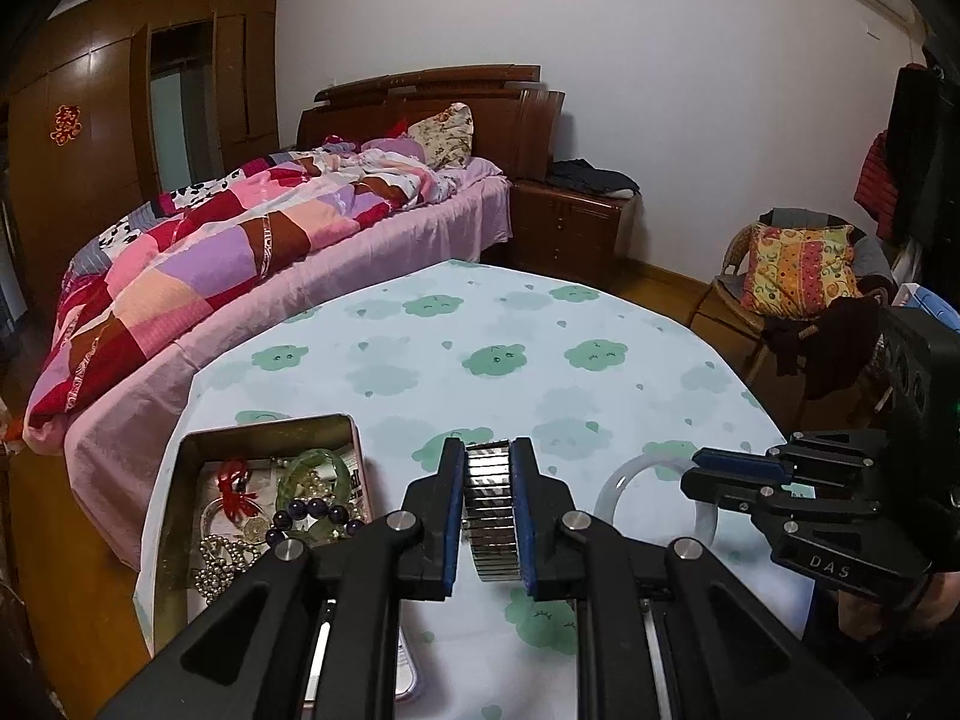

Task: Organize jewelry
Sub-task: 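Lift and carry the watch and clear bangle over the tin with both grippers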

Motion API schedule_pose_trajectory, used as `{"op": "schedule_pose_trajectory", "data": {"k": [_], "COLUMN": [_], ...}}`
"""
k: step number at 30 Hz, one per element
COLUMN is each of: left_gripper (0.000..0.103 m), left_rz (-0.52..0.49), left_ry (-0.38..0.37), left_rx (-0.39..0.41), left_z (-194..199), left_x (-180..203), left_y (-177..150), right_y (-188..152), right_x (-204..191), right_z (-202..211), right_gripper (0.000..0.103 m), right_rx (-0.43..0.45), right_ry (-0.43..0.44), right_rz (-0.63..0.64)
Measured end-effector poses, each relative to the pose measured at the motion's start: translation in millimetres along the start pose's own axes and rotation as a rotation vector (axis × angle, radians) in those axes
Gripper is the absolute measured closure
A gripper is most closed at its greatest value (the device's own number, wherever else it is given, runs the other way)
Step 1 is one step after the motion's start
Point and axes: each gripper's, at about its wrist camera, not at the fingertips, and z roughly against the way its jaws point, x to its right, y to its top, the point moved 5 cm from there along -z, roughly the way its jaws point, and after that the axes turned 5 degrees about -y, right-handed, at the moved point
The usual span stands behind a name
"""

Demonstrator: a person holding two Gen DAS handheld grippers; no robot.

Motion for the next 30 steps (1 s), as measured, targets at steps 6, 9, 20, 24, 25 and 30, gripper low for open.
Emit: {"op": "schedule_pose_trajectory", "data": {"k": [6,9,20,24,25,30], "left_gripper": [0.088,0.088,0.088,0.088,0.088,0.088], "left_rz": [0.0,0.008,0.041,0.054,0.059,0.08], "left_ry": [0.004,0.007,0.027,0.036,0.04,0.057], "left_rx": [0.007,0.015,0.051,0.062,0.067,0.084], "left_z": [5,9,27,32,34,42], "left_x": [-1,-4,-24,-32,-35,-48], "left_y": [-2,-2,3,5,5,6], "right_y": [8,12,28,36,38,48], "right_x": [-4,-8,-27,-36,-38,-50], "right_z": [1,0,-6,-8,-9,-13], "right_gripper": [0.089,0.089,0.089,0.089,0.089,0.089], "right_rx": [0.011,0.014,0.019,0.022,0.023,0.024], "right_ry": [0.004,0.008,0.03,0.039,0.041,0.052], "right_rz": [0.006,0.012,0.045,0.064,0.069,0.09]}}
